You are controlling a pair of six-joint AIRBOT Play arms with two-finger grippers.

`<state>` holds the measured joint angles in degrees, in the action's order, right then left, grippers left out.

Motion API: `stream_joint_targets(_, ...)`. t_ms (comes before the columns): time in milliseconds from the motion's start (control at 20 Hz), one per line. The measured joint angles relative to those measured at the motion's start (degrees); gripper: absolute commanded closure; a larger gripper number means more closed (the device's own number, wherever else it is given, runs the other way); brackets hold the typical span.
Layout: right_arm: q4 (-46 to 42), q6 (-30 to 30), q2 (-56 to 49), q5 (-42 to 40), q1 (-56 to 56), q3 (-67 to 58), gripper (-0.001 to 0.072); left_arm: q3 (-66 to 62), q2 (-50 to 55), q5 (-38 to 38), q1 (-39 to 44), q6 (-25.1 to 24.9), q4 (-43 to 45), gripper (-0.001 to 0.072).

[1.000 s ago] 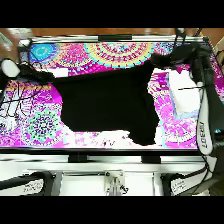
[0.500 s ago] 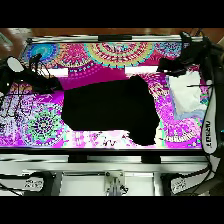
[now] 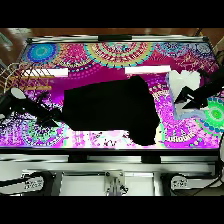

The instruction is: Fold the shirts.

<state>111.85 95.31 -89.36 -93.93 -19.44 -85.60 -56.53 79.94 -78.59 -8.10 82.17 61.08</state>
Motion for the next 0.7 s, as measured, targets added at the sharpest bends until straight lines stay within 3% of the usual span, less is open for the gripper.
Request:
stream_joint_targets(200,1.4,1.4,0.6,2.1,-1.0,4.1,0.0126,6.8,-0.3,9.2,1.0,-1.4,-6.6,0.0142)
stream_joint_targets(250,1.8,1.7,0.6,2.0,-1.1,4.5,0.0126,7.6,-0.1,11.0,1.6,-1.5,-7.6,0.0172)
stream_joint_targets(350,1.7,2.3,0.7,2.6,-1.3,5.1,0.0124,8.5,0.5,13.6,2.4,-1.7,-8.7,0.0331)
stream_joint_targets(450,1.6,2.9,0.7,2.8,-1.4,5.5,0.0121,9.0,1.4,15.3,3.2,-1.8,-9.8,0.0355)
stream_joint_targets(500,1.6,3.3,0.7,3.1,-1.4,5.9,0.0119,9.1,1.6,15.9,3.5,-1.9,-10.5,0.0504)
stream_joint_targets(550,1.6,3.7,0.7,3.4,-1.4,6.9,0.0073,9.2,2.0,16.4,3.7,-1.9,-10.8,0.0604)
stream_joint_targets(600,1.8,4.0,0.7,4.0,-1.4,8.3,0.0073,9.3,2.2,16.6,3.8,-1.9,-11.1,0.0673)
stream_joint_targets(700,3.3,5.0,0.7,5.7,-1.4,12.7,0.0073,9.2,2.4,16.8,4.0,-2.0,-11.5,0.0675)
